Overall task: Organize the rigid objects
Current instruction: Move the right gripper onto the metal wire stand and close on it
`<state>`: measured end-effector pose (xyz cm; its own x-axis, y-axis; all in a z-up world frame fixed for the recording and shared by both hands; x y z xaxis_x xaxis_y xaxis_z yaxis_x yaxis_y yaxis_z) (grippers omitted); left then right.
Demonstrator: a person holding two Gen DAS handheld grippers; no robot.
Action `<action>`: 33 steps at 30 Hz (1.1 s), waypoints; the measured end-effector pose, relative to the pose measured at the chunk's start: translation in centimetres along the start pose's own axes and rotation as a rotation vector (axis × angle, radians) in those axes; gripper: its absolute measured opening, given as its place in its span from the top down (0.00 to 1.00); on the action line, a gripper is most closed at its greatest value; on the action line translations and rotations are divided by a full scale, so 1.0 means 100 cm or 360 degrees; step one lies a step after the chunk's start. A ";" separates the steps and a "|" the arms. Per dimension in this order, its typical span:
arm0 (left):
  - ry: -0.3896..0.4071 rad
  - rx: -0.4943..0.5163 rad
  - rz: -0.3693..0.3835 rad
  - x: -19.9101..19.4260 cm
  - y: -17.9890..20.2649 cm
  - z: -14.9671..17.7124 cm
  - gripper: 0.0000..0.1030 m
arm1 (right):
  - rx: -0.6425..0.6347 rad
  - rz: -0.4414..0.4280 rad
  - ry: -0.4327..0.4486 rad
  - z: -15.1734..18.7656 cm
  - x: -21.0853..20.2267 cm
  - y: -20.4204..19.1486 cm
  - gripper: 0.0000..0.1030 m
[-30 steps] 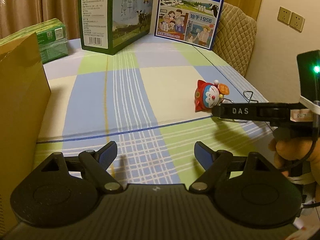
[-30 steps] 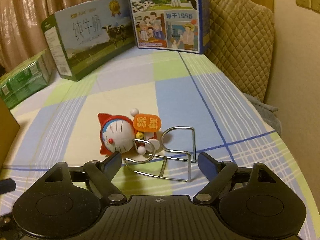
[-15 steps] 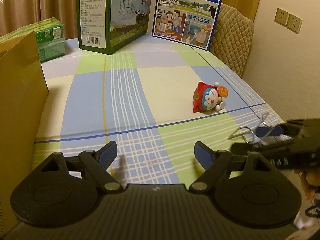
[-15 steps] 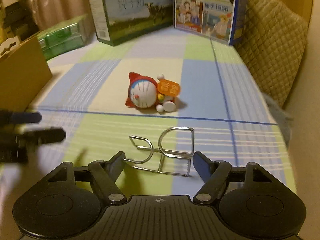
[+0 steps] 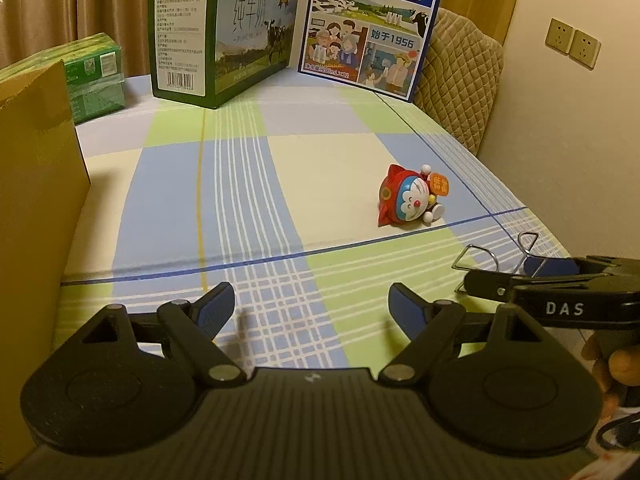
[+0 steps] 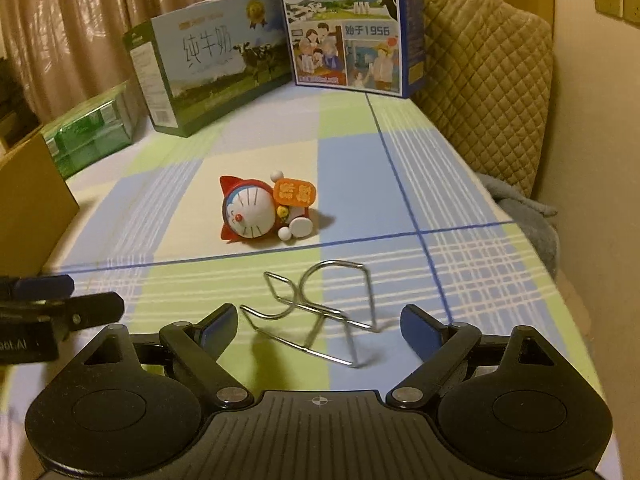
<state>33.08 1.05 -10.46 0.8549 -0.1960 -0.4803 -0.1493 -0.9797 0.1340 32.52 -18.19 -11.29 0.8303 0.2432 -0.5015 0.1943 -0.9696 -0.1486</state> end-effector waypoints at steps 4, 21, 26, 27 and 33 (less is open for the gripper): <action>-0.0004 -0.0004 0.0003 0.000 0.000 0.000 0.21 | -0.0007 0.0056 -0.0019 0.000 0.001 0.006 0.17; 0.0006 -0.0011 0.0028 -0.003 0.005 -0.002 0.21 | -0.0021 0.0177 0.0061 0.002 -0.024 0.024 0.17; 0.0002 -0.0023 0.0020 -0.001 0.002 -0.002 0.21 | -0.0070 0.0146 0.0039 0.004 -0.012 0.020 0.22; 0.0002 -0.0023 0.0020 -0.001 0.001 -0.001 0.21 | -0.0084 0.0143 0.0035 0.004 -0.011 0.019 0.26; -0.0002 -0.0028 0.0038 0.000 0.002 -0.001 0.21 | -0.0110 0.0165 0.0007 0.002 -0.009 0.018 0.37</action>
Point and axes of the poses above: each gripper's, at about its wrist camera, not at the fingertips, and x roughly the way its jaws point, y to its right, z to its underside, the point moved 4 cm from there along x, roughly the way its jaws point, and after that the axes turned 15 degrees about y, right-handed, at the moved point
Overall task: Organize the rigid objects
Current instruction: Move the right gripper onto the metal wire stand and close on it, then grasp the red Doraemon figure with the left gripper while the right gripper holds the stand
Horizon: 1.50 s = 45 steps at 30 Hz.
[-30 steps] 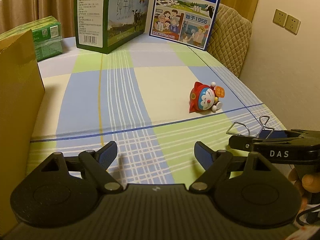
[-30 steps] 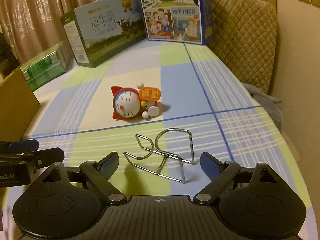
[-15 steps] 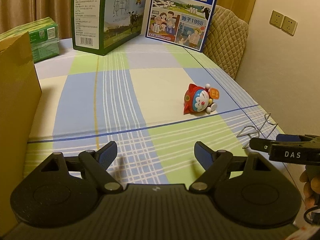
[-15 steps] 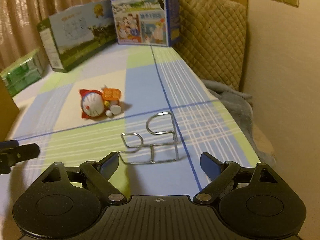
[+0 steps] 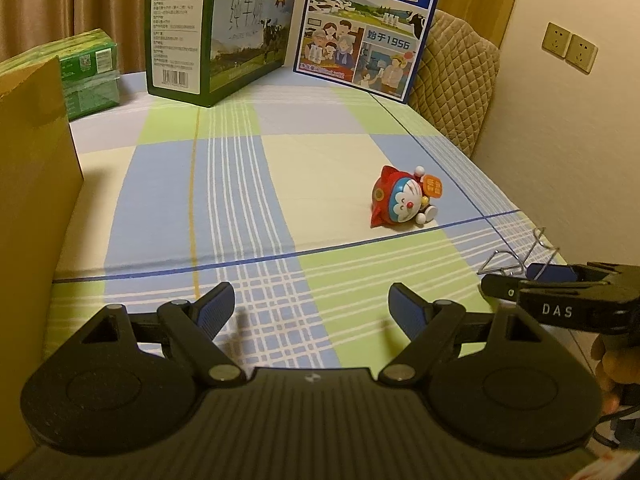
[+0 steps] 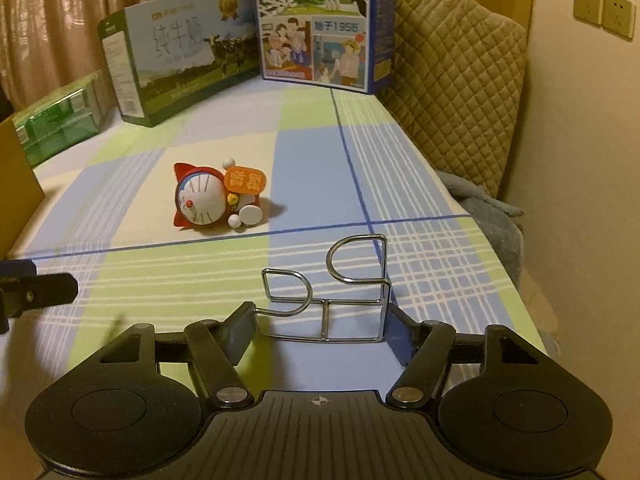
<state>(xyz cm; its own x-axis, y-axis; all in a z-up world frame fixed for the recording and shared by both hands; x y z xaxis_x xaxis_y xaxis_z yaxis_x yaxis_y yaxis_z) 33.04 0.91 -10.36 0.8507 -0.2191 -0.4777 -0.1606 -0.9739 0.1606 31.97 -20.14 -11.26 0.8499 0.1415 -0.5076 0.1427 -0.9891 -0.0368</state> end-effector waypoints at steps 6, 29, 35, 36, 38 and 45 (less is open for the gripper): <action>0.0025 0.0060 0.0032 0.001 0.005 0.000 0.21 | 0.0039 -0.0018 0.0061 -0.017 0.000 0.003 0.37; 0.0138 0.0370 0.0293 0.094 0.068 -0.023 0.50 | 0.0281 -0.0047 0.0131 -0.049 0.005 0.037 0.37; 0.0129 0.0362 0.0307 0.105 0.069 -0.022 0.63 | 0.0282 -0.0061 0.0124 -0.049 0.006 0.034 0.37; 0.0122 0.0337 0.0303 0.104 0.067 -0.022 0.63 | 0.0283 -0.0063 0.0118 -0.048 0.007 0.033 0.37; 0.0101 0.0304 0.0267 0.096 0.064 -0.020 0.63 | 0.0281 -0.0068 0.0109 -0.047 0.007 0.033 0.37; 0.0023 0.0336 0.0097 0.037 0.053 0.005 0.63 | 0.0265 -0.0134 0.0090 -0.044 0.004 0.022 0.37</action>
Point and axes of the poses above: each gripper's, at about its wrist camera, not at the fingertips, and x roughly the way its jaws point, y to its right, z to its underside, the point moved 4 cm from there along x, roughly the way its jaws point, and after that the axes turned 15 degrees about y, right-handed, at the moved point
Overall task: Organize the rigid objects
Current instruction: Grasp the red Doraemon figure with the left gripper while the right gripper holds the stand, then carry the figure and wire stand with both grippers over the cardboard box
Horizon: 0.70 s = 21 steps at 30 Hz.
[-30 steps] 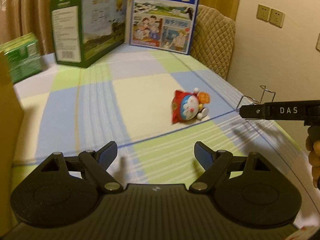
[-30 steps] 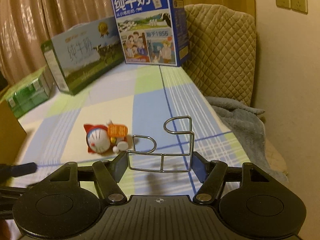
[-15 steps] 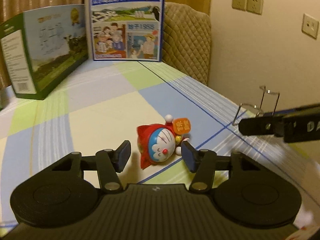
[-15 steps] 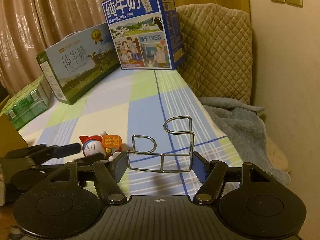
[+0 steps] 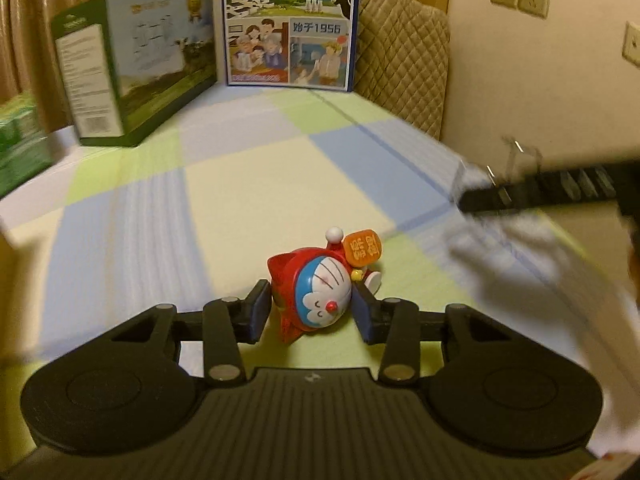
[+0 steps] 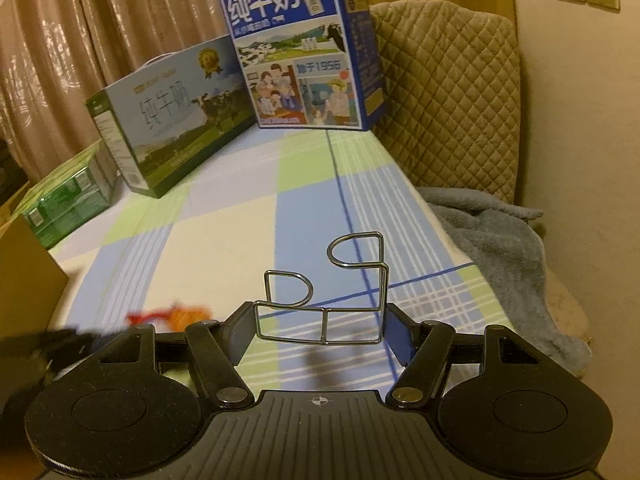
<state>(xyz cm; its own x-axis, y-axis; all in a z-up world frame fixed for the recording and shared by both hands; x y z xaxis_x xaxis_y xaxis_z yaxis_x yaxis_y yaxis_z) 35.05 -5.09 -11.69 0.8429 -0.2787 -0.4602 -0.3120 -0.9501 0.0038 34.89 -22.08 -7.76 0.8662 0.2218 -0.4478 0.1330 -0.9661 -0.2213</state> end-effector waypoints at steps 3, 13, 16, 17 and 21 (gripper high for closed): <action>-0.0033 0.0002 -0.0038 -0.035 0.003 0.016 0.63 | -0.0012 -0.0029 -0.0011 0.003 -0.004 -0.007 0.37; -0.0005 0.0124 -0.0029 -0.086 0.022 0.039 0.54 | -0.0016 -0.0069 -0.0027 0.010 -0.016 -0.021 0.37; 0.0031 0.0154 0.0019 -0.084 0.022 0.037 0.52 | -0.0023 -0.0063 -0.0037 0.012 -0.016 -0.020 0.37; 0.0032 0.0153 0.0034 -0.083 0.021 0.037 0.51 | -0.0023 -0.0062 -0.0038 0.012 -0.016 -0.020 0.37; 0.0021 0.0104 0.0111 -0.075 0.013 0.036 0.50 | -0.0022 -0.0068 -0.0040 0.012 -0.015 -0.019 0.37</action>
Point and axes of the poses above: each gripper's, at about its wrist camera, not at the fingertips, and x roughly the way its jaws point, y to its right, z to its underside, the point moved 4 cm from there along x, roughly the way its jaws point, and after that the axes turned 15 degrees about y, right-handed, at the moved point
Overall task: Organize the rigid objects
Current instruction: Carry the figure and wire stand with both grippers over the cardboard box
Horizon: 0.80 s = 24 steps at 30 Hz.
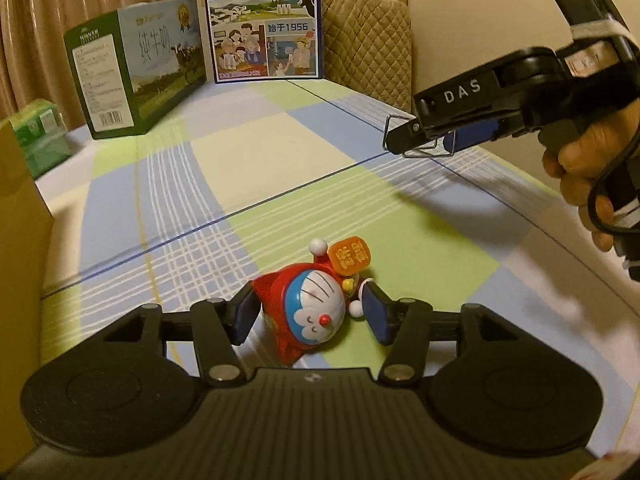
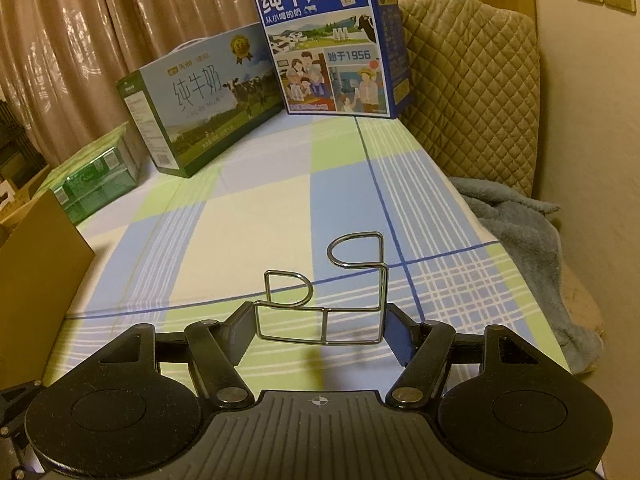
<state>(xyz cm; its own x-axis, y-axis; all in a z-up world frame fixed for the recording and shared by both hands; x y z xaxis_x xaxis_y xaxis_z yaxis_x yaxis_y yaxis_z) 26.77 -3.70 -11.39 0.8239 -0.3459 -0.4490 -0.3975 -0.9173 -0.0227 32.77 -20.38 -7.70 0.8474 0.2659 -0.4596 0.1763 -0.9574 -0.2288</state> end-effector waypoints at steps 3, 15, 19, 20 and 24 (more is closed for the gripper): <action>0.0006 0.0001 0.0042 0.002 -0.002 -0.001 0.50 | -0.0007 -0.0010 -0.0002 0.000 0.001 -0.001 0.37; -0.0062 -0.0128 0.0028 0.000 -0.007 -0.001 0.61 | -0.0022 -0.0033 -0.0005 0.001 -0.003 -0.008 0.37; -0.0081 -0.0156 -0.0020 -0.005 -0.006 0.000 0.61 | -0.0055 -0.0055 0.0006 0.003 -0.012 -0.016 0.37; -0.0083 -0.0166 -0.0028 -0.007 -0.006 0.001 0.61 | -0.0066 -0.0061 0.0010 0.003 -0.014 -0.019 0.37; -0.0073 -0.0205 -0.0054 -0.016 -0.007 -0.001 0.61 | -0.0092 -0.0069 0.0040 0.003 -0.028 -0.027 0.37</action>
<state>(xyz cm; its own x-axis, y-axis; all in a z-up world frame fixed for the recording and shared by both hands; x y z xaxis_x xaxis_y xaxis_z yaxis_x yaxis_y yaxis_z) 25.78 -2.58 -10.56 0.8156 -0.3074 -0.4903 -0.3119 -0.9471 0.0749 29.79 -18.52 -6.09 0.8506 0.3050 -0.4283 0.2412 -0.9502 -0.1976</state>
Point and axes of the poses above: each gripper's, at about its wrist camera, not at the fingertips, and x roughly the way its jaws point, y to its right, z to its underside, the point moved 4 cm from there along x, roughly the way its jaws point, and after that the axes turned 15 degrees about y, right-handed, at the moved point
